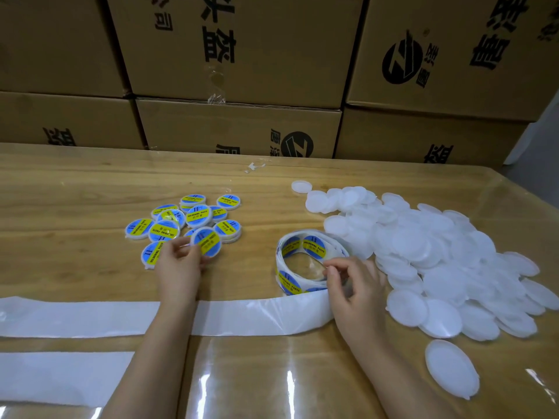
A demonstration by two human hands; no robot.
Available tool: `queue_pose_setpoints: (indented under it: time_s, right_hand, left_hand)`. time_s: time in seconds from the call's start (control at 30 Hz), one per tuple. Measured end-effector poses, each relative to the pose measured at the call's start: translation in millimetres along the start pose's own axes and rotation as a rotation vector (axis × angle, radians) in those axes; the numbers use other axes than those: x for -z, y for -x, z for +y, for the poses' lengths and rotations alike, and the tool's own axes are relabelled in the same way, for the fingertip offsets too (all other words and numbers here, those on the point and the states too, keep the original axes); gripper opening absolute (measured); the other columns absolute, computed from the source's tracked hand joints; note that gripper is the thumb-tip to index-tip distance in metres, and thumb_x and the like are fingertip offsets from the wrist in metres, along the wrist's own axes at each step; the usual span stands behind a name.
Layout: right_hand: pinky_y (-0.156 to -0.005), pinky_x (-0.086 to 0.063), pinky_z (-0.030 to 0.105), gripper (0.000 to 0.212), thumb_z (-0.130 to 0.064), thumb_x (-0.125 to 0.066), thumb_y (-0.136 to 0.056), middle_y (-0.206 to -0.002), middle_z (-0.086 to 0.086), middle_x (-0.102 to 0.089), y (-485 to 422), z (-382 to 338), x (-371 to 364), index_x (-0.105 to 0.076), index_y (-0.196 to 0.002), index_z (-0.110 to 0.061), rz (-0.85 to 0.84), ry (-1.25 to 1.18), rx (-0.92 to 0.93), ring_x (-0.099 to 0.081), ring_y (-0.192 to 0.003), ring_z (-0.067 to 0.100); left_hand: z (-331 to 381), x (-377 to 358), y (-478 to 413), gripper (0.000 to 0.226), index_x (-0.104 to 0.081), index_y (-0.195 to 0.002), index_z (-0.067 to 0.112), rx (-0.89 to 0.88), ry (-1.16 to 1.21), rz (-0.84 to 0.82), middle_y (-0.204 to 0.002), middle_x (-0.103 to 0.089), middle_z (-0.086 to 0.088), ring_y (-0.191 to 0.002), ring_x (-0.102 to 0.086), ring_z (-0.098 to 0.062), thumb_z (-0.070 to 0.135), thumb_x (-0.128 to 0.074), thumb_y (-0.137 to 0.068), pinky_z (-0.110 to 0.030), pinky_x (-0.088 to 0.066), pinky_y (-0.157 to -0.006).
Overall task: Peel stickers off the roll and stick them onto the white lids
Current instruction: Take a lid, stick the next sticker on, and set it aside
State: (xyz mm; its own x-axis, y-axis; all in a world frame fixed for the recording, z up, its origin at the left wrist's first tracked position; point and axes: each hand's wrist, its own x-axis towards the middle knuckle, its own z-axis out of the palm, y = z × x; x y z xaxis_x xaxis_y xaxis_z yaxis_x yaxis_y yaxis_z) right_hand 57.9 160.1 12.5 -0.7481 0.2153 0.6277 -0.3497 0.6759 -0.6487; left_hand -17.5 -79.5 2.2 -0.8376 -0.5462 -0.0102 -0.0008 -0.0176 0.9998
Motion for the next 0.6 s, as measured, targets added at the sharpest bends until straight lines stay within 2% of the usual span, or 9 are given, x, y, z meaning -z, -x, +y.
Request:
queue_pose_setpoints:
  time_s: [0.1,0.17,0.27,0.33,0.4,0.47,0.53,0.6]
  right_hand:
    - [-0.084,-0.037,0.039,0.023,-0.030,-0.045,-0.086,-0.078,-0.018,-0.062,-0.1,0.2,-0.4,-0.066,-0.084,-0.022,0.008,0.025,0.012,-0.045,-0.080,0.004]
    - [-0.083,-0.036,0.037,0.023,-0.030,-0.045,-0.086,-0.078,-0.019,-0.061,-0.4,0.3,-0.8,-0.066,-0.084,-0.022,0.015,0.024,0.008,-0.045,-0.081,0.003]
    - [-0.081,-0.037,0.037,0.023,-0.030,-0.045,-0.085,-0.076,-0.016,-0.062,-0.4,1.5,-1.3,-0.066,-0.084,-0.022,0.024,0.029,0.015,-0.045,-0.079,0.005]
    - [-0.081,-0.037,0.035,0.023,-0.030,-0.045,-0.085,-0.074,-0.014,-0.062,-0.7,2.0,-1.7,-0.067,-0.084,-0.021,0.028,0.035,0.014,-0.045,-0.079,0.006]
    - [-0.082,-0.034,0.029,0.024,-0.030,-0.045,-0.085,-0.073,-0.012,-0.062,-1.0,3.1,-1.4,-0.067,-0.084,-0.021,0.044,0.045,0.009,-0.045,-0.079,0.006]
    - [-0.082,-0.031,0.021,0.025,-0.030,-0.044,-0.086,-0.073,-0.010,-0.063,-1.7,4.8,-0.6,-0.067,-0.084,-0.020,0.068,0.049,0.001,-0.045,-0.079,0.007]
    - [-0.082,-0.029,0.021,0.026,-0.029,-0.042,-0.086,-0.077,-0.009,-0.064,-4.0,6.5,0.7,-0.066,-0.087,-0.018,0.102,0.046,-0.020,-0.046,-0.080,0.010]
    - [-0.083,-0.028,0.027,0.028,-0.026,-0.040,-0.087,-0.084,-0.006,-0.063,-8.4,10.8,3.0,-0.066,-0.090,-0.015,0.164,0.035,-0.072,-0.046,-0.083,0.012]
  left_hand:
    - [-6.9,5.3,-10.5,0.023,-0.052,-0.111,0.014,0.032,-0.065,0.043,-0.074,-0.066,-0.003,-0.060,-0.060,-0.018,0.008,-0.046,-0.089,-0.036,-0.050,-0.078]
    - [-7.0,4.9,-12.0,0.029,-0.051,-0.115,0.014,0.029,-0.133,0.068,-0.082,-0.065,-0.001,-0.063,-0.063,-0.018,0.008,-0.046,-0.087,-0.036,-0.051,-0.080]
    - [-4.6,5.3,-11.3,0.044,-0.047,-0.127,0.012,-0.001,-0.232,0.064,-0.103,-0.061,-0.003,-0.087,-0.067,-0.028,0.010,-0.051,-0.083,-0.044,-0.050,-0.091]
    - [-2.9,6.7,-10.5,0.050,-0.046,-0.130,0.013,-0.014,-0.309,0.041,-0.109,-0.064,-0.010,-0.103,-0.062,-0.032,0.013,-0.053,-0.081,-0.048,-0.046,-0.095]
    - [-0.3,6.8,-8.2,0.046,-0.050,-0.126,0.013,-0.034,-0.335,0.042,-0.098,-0.065,-0.007,-0.103,-0.061,-0.030,0.012,-0.052,-0.080,-0.047,-0.046,-0.094]
    - [1.2,4.9,-4.4,0.039,-0.056,-0.120,0.011,-0.113,-0.371,0.057,-0.094,-0.059,-0.001,-0.095,-0.058,-0.024,0.009,-0.052,-0.082,-0.039,-0.045,-0.089]
    - [0.6,2.7,-1.2,0.034,-0.059,-0.117,0.009,-0.206,-0.449,0.054,-0.110,-0.055,-0.009,-0.090,-0.053,-0.019,0.007,-0.053,-0.083,-0.034,-0.041,-0.084]
    - [-1.9,1.1,-0.1,0.034,-0.059,-0.119,0.007,-0.244,-0.535,0.024,-0.124,-0.052,-0.015,-0.099,-0.056,-0.025,0.009,-0.054,-0.085,-0.037,-0.042,-0.088]
